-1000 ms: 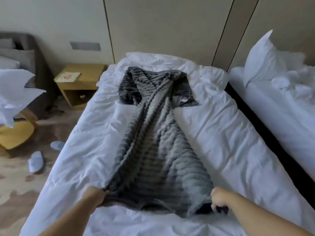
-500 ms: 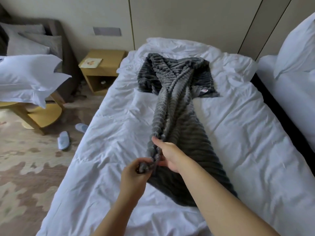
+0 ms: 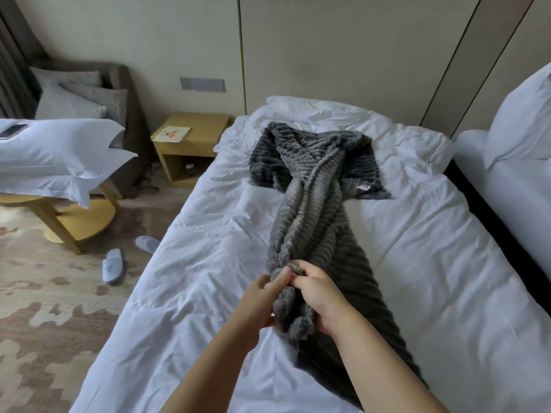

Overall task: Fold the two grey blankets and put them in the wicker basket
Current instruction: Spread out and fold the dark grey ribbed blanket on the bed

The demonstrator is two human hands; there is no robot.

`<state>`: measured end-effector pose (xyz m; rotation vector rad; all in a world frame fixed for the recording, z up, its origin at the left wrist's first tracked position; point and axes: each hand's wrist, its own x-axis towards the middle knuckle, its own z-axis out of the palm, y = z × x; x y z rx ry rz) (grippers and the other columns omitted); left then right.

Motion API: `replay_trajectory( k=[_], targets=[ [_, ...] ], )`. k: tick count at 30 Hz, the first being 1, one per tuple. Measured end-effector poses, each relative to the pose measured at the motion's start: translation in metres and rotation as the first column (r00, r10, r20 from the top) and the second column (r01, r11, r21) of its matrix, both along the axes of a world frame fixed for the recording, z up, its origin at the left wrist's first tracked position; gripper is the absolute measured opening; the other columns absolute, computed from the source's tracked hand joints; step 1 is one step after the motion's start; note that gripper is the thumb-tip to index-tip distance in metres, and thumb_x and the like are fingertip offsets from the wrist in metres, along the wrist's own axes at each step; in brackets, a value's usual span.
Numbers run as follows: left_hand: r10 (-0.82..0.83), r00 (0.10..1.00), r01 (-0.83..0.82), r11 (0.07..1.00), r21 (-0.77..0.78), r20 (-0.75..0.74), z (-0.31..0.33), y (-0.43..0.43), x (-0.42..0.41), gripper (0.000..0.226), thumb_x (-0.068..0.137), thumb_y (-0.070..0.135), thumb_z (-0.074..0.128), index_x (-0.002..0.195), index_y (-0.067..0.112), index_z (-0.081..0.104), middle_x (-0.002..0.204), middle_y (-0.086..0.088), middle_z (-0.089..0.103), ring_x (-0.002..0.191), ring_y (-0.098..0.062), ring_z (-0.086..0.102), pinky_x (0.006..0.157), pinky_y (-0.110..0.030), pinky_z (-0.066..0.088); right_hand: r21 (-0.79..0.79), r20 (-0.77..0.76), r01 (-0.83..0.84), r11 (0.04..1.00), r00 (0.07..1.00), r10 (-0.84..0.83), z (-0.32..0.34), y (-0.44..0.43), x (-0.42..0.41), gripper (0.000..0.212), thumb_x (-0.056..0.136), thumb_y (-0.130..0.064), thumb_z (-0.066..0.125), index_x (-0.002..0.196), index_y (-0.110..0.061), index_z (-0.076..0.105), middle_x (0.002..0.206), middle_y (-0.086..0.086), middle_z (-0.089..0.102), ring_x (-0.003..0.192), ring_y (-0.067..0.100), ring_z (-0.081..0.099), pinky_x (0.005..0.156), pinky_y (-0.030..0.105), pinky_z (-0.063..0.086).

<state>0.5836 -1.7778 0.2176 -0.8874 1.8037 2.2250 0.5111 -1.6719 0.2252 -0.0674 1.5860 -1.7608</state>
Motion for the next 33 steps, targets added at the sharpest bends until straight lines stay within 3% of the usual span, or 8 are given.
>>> replay_trajectory(
  k=[4,8,12,17,21,26,29,33],
  targets=[
    [0.038,0.999,-0.035,0.993,0.112,-0.023,-0.001,-0.007,-0.021,0.025,0.089,0.035,0.061,0.104,0.016,0.067,0.096,-0.008,0.074,0.084,-0.019,0.072,0.062,-0.029,0.056,-0.110,0.132,0.138,0.984,0.984,-0.123,0.006,0.004,-0.016,0.024,0.099,-0.007,0.043,0.110,-0.003,0.065,0.102,0.020,0.072,0.094,0.032,0.070,0.080,0.039,0.058],
    [0.118,0.993,-0.116,0.978,0.174,-0.003,-0.005,-0.019,-0.036,0.017,0.090,0.007,0.047,0.097,0.009,0.062,0.075,-0.008,0.071,0.064,-0.018,0.067,0.054,-0.028,0.055,-0.141,0.235,0.284,0.948,0.940,-0.247,0.004,0.005,-0.032,0.026,0.100,-0.009,0.039,0.114,-0.005,0.061,0.108,0.022,0.068,0.094,0.035,0.067,0.078,0.040,0.055],
    [0.191,0.981,-0.193,0.972,0.132,0.030,-0.007,-0.032,-0.043,0.036,0.079,-0.010,0.046,0.102,0.016,0.059,0.084,-0.015,0.068,0.065,-0.027,0.067,0.050,-0.032,0.054,-0.131,0.246,0.295,0.946,0.934,-0.258,0.001,-0.003,-0.043,0.021,0.095,-0.015,0.051,0.111,-0.005,0.062,0.106,0.024,0.061,0.097,0.037,0.061,0.088,0.044,0.049],
    [0.166,0.986,-0.167,0.986,0.030,0.017,-0.010,-0.049,-0.038,0.045,0.075,-0.008,0.054,0.101,0.026,0.069,0.084,-0.012,0.075,0.071,-0.024,0.072,0.056,-0.029,0.055,-0.249,0.168,0.255,0.934,0.962,-0.218,0.013,-0.034,-0.061,0.018,0.092,-0.010,0.053,0.094,-0.019,0.069,0.084,0.012,0.065,0.063,0.022,0.067,0.052,0.027,0.051],
    [0.321,0.947,-0.320,0.947,-0.027,0.033,-0.012,-0.057,-0.038,0.025,0.079,0.012,0.055,0.100,0.016,0.069,0.069,-0.004,0.072,0.060,-0.016,0.066,0.047,-0.022,0.045,0.193,-0.151,-0.122,0.974,0.977,0.152,0.006,-0.075,-0.049,0.023,0.096,-0.030,0.052,0.102,-0.017,0.069,0.107,0.001,0.071,0.099,0.013,0.065,0.079,0.027,0.050],
    [0.336,0.940,-0.336,0.942,0.004,0.058,-0.020,-0.069,-0.031,0.035,0.087,0.055,0.054,0.104,0.027,0.066,0.088,-0.007,0.073,0.078,-0.021,0.069,0.062,-0.028,0.048,0.264,-0.196,-0.243,0.933,0.934,0.298,-0.010,-0.079,-0.038,0.033,0.091,-0.003,0.046,0.100,-0.021,0.072,0.102,0.002,0.072,0.099,0.014,0.066,0.094,0.031,0.051],
    [0.316,0.946,-0.312,0.948,-0.058,0.078,-0.035,-0.061,-0.031,0.027,0.086,0.019,0.063,0.112,0.023,0.061,0.084,-0.008,0.071,0.067,-0.019,0.066,0.053,-0.027,0.047,0.252,-0.140,-0.264,0.931,0.942,0.305,-0.025,-0.071,-0.040,0.049,0.077,0.016,0.037,0.090,-0.014,0.072,0.093,0.013,0.071,0.091,0.024,0.067,0.080,0.029,0.056],
    [0.400,0.905,-0.385,0.915,-0.123,0.146,-0.061,-0.064,-0.032,0.043,0.080,-0.010,0.040,0.099,0.019,0.065,0.066,-0.009,0.070,0.053,-0.020,0.066,0.046,-0.026,0.050,0.326,-0.122,-0.147,0.934,0.973,0.195,-0.059,-0.048,-0.053,0.046,0.075,0.016,0.036,0.088,-0.014,0.068,0.091,0.002,0.068,0.088,0.016,0.062,0.070,0.022,0.051]
  ],
)
